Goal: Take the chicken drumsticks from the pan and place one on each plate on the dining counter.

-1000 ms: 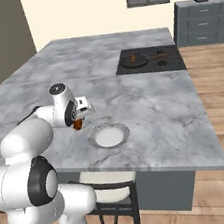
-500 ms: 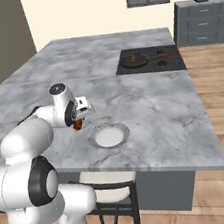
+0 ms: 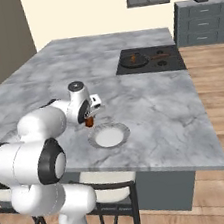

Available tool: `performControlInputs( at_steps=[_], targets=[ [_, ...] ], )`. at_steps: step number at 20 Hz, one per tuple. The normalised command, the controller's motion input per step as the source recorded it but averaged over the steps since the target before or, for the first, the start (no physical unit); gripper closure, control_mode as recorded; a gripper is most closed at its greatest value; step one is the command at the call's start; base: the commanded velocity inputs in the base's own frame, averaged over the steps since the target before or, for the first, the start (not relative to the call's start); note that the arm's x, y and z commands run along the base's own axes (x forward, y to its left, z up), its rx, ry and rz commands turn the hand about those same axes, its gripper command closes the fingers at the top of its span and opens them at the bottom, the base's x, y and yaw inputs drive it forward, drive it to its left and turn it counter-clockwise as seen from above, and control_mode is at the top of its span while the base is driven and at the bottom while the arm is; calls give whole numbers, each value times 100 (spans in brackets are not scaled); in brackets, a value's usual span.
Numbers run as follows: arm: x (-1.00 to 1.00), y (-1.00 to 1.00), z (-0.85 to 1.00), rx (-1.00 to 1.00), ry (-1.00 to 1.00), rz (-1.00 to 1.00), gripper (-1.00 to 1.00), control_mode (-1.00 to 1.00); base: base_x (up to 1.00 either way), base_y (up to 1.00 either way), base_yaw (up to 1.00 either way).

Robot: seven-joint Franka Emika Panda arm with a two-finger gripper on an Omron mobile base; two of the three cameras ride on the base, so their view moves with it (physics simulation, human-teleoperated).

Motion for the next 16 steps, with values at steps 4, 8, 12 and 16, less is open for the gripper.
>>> performControlInputs(
  at_steps=[4, 8, 12, 16],
  targets=[
    [44, -66, -34, 0, 20, 6, 100, -100, 0, 0, 0],
    [37, -29, -54, -14, 23, 0, 100, -100, 0, 0, 0],
    [7, -1, -60, -20, 19, 0, 100, -100, 0, 0, 0],
    [15, 0, -51, -12, 21, -3, 100, -100, 0, 0, 0]
  ],
)
